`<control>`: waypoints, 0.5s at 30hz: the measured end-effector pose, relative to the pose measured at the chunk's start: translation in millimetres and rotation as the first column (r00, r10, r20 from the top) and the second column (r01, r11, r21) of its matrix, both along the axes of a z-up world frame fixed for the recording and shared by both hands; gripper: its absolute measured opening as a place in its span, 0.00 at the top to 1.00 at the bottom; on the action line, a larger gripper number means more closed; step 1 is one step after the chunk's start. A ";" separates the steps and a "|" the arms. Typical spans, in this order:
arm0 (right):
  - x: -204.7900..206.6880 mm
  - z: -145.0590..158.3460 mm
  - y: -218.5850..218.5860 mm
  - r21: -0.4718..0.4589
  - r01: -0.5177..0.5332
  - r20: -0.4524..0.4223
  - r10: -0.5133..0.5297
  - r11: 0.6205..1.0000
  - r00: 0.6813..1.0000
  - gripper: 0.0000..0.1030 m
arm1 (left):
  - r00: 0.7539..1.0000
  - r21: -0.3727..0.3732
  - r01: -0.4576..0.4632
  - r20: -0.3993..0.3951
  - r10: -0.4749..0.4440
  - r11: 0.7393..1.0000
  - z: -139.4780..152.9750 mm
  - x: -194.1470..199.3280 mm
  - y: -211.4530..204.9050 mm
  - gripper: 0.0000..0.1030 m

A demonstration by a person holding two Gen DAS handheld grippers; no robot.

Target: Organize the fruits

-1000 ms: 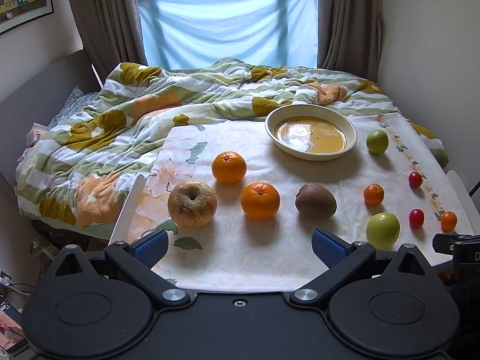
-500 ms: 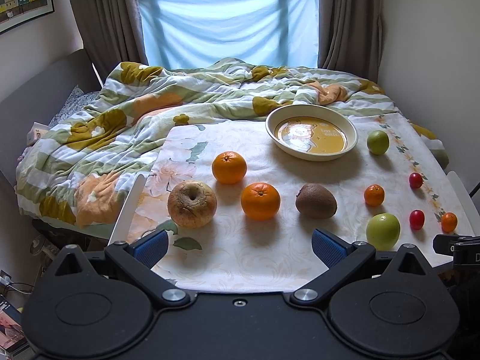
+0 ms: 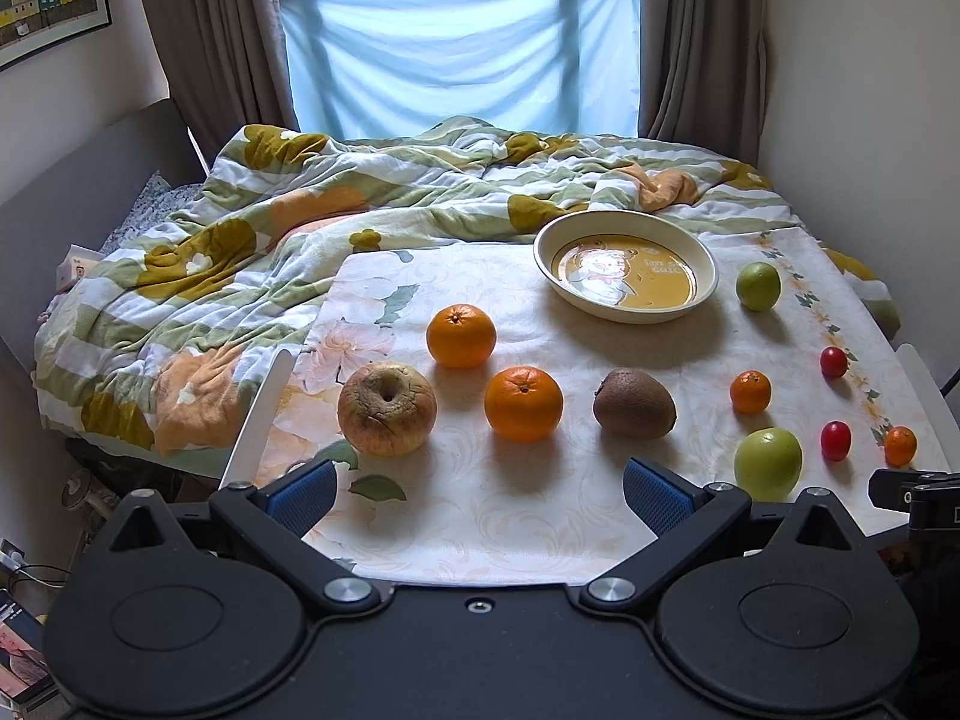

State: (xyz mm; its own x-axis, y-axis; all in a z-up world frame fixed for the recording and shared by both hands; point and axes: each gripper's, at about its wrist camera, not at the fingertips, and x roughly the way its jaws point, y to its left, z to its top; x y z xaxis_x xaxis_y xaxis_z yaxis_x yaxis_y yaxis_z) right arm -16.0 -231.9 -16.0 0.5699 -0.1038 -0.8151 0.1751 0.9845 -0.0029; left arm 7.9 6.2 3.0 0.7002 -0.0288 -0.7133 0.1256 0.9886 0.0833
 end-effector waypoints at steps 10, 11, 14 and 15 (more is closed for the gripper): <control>-0.6 0.4 -0.7 -0.001 0.001 0.004 -0.001 1.000 1.000 0.00 | 1.000 -0.008 -0.001 0.003 0.001 1.000 3.9 1.1 2.6 0.00; 0.7 1.9 -0.5 -0.001 -0.001 0.005 0.001 1.000 1.000 0.00 | 1.000 -0.009 -0.003 0.003 0.003 1.000 5.0 1.6 3.1 0.00; 4.4 6.2 -0.9 -0.003 -0.010 0.010 0.010 1.000 1.000 0.00 | 1.000 0.009 -0.028 -0.010 0.028 1.000 5.7 2.4 2.5 0.00; 6.0 7.9 -1.1 -0.002 -0.020 0.012 0.020 1.000 1.000 0.00 | 0.999 0.016 -0.039 -0.015 0.039 0.999 5.2 2.7 1.5 0.00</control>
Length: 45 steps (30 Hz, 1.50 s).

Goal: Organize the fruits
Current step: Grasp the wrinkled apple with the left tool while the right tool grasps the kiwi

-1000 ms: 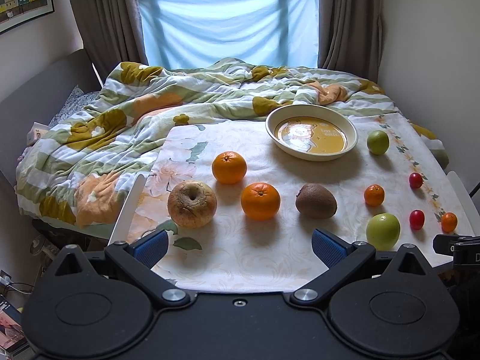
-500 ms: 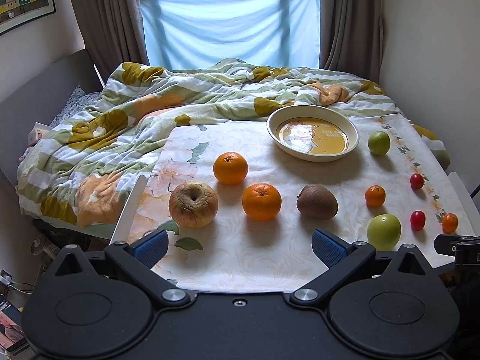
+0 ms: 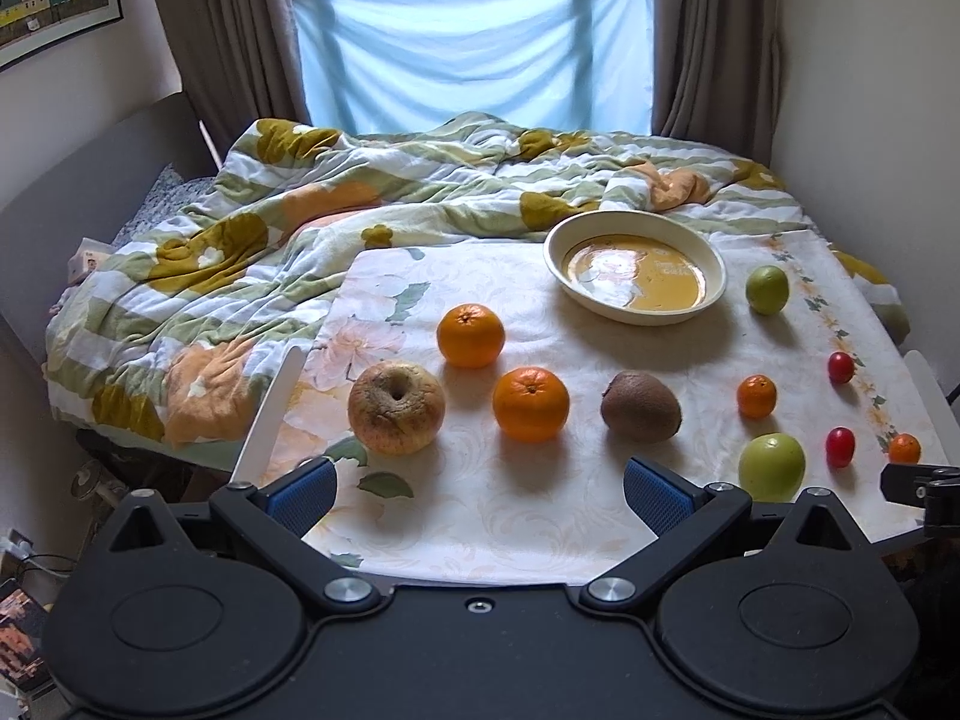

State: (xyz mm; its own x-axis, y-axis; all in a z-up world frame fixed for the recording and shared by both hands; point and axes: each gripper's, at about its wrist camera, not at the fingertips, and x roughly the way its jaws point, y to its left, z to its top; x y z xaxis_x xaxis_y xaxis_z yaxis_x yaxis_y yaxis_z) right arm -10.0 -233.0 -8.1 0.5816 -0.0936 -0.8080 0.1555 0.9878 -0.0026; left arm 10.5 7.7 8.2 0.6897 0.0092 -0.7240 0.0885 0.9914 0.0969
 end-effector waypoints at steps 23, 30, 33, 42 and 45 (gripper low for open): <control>77.4 -39.0 49.5 -0.002 -0.281 0.025 0.281 0.960 0.959 0.00 | 1.000 0.101 -0.006 -0.004 0.007 0.995 -62.4 62.1 46.9 0.00; 113.9 -68.8 76.2 -0.024 -0.310 0.010 0.310 0.950 0.951 0.00 | 0.999 0.107 0.052 -0.002 -0.052 0.993 -90.3 90.7 59.6 0.04; 126.4 -80.2 84.3 -0.035 -0.318 0.000 0.318 0.948 0.948 0.00 | 0.997 0.132 0.081 -0.028 -0.078 0.988 -105.0 102.4 57.0 0.06; 148.1 -102.7 92.4 -0.039 -0.369 -0.016 0.368 0.929 0.930 0.00 | 0.993 0.148 0.114 -0.019 -0.113 0.982 -122.7 117.5 52.1 0.17; 151.5 -105.6 92.3 -0.035 -0.385 -0.017 0.385 0.922 0.923 0.01 | 0.992 0.143 0.123 -0.018 -0.122 0.982 -123.6 120.3 48.3 0.25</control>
State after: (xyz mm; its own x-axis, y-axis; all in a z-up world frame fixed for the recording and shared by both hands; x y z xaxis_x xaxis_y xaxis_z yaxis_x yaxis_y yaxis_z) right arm 141.5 -140.8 -113.7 0.5708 0.1061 -0.8142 -0.2368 0.9708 -0.0395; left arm 130.9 56.0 -115.4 0.6857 0.0296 -0.7273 0.2097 0.9488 0.2363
